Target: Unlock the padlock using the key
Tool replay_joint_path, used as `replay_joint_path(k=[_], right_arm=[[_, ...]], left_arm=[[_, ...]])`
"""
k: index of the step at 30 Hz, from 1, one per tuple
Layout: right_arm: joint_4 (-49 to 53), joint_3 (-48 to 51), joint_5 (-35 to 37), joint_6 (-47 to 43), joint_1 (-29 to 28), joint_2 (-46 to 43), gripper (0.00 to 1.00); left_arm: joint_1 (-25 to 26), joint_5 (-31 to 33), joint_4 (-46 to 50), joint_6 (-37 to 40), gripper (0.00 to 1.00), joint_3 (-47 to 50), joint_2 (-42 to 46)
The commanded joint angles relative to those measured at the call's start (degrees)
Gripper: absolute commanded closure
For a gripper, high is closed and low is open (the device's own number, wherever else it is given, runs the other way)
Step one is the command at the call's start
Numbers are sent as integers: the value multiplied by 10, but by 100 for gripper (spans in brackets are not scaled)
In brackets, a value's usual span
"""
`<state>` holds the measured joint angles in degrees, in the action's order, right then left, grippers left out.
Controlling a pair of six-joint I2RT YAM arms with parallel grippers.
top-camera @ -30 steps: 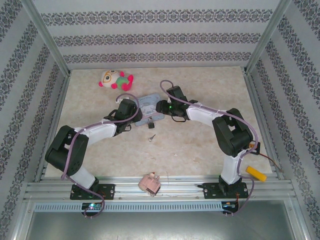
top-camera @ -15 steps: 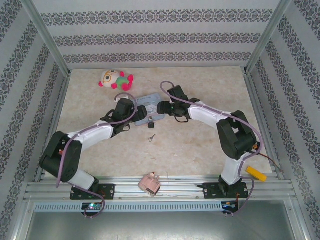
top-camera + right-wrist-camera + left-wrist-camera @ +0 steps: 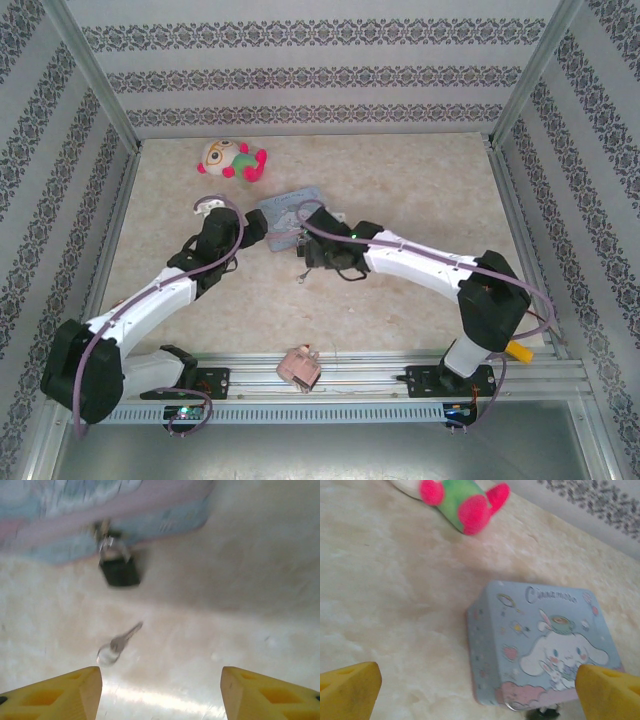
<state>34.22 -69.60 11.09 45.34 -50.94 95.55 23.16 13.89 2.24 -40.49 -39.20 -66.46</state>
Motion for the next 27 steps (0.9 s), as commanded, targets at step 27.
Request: replay_joint_path(k=[27], right_arm=[[67,-107,-11,42,-50,214,45]], left_arm=[[-54,-7,5,-34,1,63,50]])
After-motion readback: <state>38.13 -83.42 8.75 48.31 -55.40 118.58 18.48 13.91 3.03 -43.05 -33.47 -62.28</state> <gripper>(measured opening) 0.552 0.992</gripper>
